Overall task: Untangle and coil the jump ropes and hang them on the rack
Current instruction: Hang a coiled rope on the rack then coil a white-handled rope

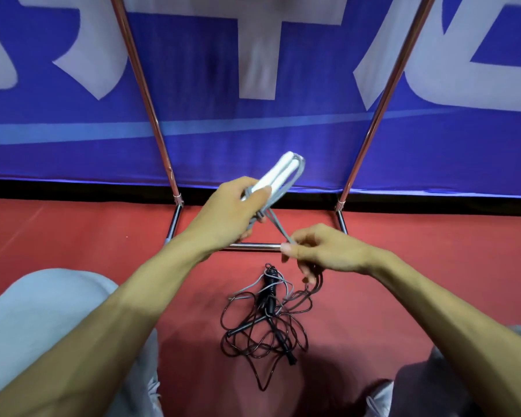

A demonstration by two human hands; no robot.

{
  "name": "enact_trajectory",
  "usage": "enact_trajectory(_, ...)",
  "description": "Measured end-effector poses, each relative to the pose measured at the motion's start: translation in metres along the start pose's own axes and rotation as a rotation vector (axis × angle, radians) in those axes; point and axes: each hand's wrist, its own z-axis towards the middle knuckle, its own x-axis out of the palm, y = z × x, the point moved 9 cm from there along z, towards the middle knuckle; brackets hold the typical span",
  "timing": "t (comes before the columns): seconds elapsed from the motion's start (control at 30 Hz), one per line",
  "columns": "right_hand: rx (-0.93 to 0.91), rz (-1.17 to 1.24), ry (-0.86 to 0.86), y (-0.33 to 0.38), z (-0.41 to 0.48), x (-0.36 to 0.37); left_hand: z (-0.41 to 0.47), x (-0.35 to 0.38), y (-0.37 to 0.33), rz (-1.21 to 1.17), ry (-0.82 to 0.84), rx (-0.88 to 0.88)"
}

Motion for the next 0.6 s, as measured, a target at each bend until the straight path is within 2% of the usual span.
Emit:
enact_trajectory(0.07,-0.038,-0.348,0.000,0.006,-0.001,0.001,0.002,-0.010,0.003,0.274,-0.111,0.009)
enact_trajectory(0.13,-0.100,-0.687,-0.020,0.017,-0.004,0.003,0.001,-0.009,0.003,0.520,-0.141,0.014)
enact_trajectory(0.2,-0.160,-0.854,-0.064,0.029,-0.010,0.003,0.002,-0.007,0.011,0.587,-0.109,-0.038)
enact_trajectory(0.33,-0.403,-0.918,-0.240,0.066,-0.031,-0.004,0.001,0.003,0.017,0.628,0.002,-0.098)
enact_trajectory(0.43,-0.535,-0.897,-0.414,0.083,-0.045,-0.022,-0.004,0.013,0.009,0.644,0.059,-0.079)
enact_trajectory(0.53,-0.561,-0.840,-0.539,0.084,-0.052,-0.040,-0.008,0.020,0.002,0.624,0.082,-0.039)
enact_trajectory(0.6,-0.512,-0.780,-0.553,0.079,-0.050,-0.050,-0.009,0.026,0.003,0.609,0.113,-0.025)
